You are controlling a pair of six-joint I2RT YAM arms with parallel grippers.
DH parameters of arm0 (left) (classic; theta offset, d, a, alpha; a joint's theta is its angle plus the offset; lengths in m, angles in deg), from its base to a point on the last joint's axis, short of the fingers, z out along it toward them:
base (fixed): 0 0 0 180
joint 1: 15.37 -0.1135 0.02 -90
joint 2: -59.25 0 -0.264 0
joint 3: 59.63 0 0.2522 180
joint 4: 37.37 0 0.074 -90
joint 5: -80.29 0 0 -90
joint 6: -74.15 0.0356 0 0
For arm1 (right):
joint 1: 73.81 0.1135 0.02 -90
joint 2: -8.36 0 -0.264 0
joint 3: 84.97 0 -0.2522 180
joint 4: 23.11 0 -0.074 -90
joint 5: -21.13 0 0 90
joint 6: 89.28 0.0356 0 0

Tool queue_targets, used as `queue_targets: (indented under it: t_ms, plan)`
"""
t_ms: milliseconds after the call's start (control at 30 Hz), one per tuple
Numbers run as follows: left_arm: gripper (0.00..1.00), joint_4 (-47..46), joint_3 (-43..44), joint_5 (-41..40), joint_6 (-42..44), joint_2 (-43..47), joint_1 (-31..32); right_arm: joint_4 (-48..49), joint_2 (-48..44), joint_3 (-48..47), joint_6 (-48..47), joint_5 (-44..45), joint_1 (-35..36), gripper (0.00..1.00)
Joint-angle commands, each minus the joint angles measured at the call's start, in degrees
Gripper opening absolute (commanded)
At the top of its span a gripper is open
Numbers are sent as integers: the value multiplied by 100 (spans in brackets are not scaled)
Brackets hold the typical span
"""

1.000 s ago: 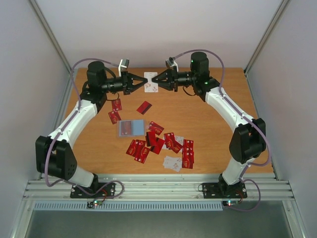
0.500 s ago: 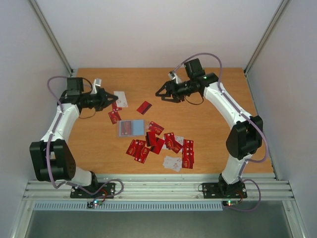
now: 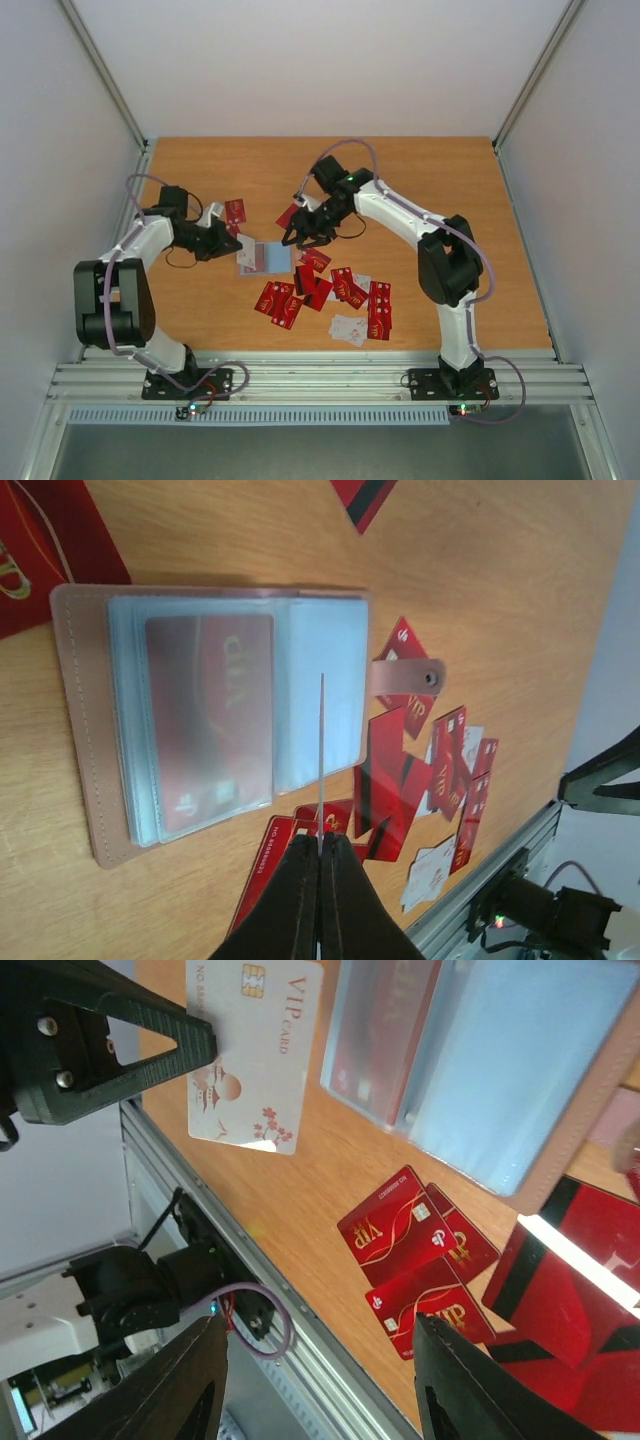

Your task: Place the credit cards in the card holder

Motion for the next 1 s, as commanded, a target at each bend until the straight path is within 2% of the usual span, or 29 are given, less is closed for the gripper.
queue_targets:
  t_ms: [0,400,567,967]
  plan:
    - [0,-384,-107,-255,385,-172,218,-69,344,-344,-183,-84,186,52]
    - [0,-492,112,-565,826,-709,442,134,891,-468,96,-94,250,49]
    - [0,-484,244,-567,781,-984,668,109,1066,-637,122,-98,276,48]
    - [0,-396,452,-580,703,-1262,717,-132,1619,-1098,124,19,276,45]
